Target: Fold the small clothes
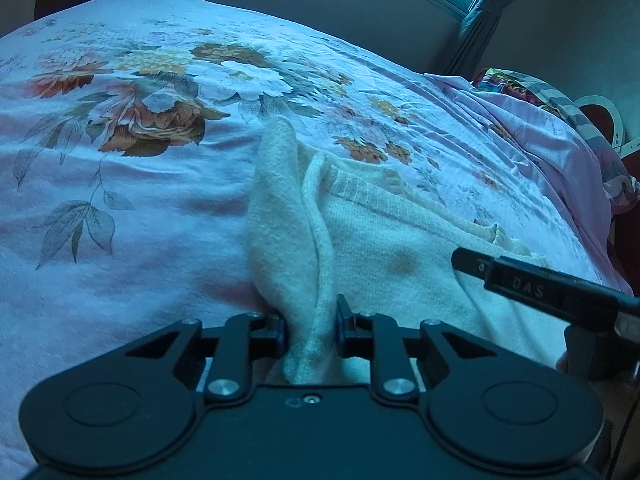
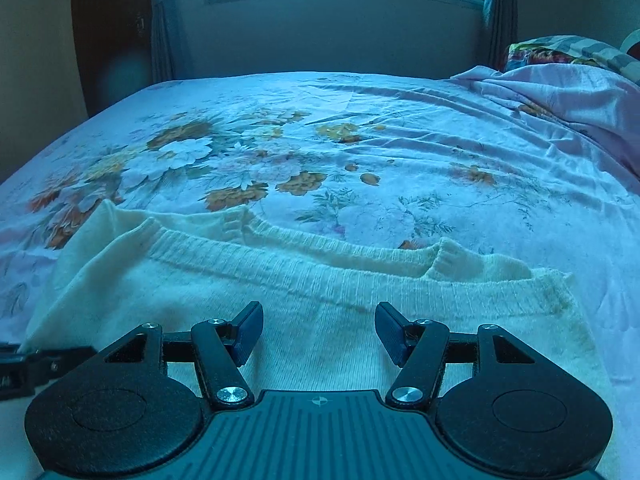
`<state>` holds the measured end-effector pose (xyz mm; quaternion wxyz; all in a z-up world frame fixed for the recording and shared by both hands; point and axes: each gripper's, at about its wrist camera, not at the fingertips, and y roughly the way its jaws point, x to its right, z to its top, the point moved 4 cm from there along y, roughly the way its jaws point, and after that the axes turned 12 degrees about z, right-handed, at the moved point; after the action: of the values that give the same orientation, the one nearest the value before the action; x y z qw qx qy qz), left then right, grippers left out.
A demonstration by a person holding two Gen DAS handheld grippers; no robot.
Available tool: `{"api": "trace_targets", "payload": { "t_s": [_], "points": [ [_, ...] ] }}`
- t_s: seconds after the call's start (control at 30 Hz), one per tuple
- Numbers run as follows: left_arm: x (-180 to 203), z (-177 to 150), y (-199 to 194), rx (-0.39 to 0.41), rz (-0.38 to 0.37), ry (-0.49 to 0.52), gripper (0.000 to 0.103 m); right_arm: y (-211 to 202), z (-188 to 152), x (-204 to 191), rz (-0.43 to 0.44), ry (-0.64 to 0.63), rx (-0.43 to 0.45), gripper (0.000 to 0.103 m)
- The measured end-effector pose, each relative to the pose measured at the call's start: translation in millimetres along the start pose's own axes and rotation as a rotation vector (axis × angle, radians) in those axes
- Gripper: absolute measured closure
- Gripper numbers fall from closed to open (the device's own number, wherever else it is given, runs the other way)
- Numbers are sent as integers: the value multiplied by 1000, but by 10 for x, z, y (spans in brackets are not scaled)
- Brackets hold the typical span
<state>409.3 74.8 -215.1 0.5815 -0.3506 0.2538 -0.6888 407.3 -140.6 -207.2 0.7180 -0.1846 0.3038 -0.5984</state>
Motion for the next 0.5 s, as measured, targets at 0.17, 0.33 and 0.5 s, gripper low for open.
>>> {"api": "trace_targets", "payload": {
  "t_s": [0.17,0.33,0.5],
  "points": [
    [29,5,-7,5,16,9,84,249,-51,-7,-13,-61,-85,41],
    [109,12,-101,40,40,52,86,-283,-71,-42,43,-10,43,41],
    [177,34,-144,41,64,56,87,-261,-518,-219,40,-149,-49,41]
  ]
}}
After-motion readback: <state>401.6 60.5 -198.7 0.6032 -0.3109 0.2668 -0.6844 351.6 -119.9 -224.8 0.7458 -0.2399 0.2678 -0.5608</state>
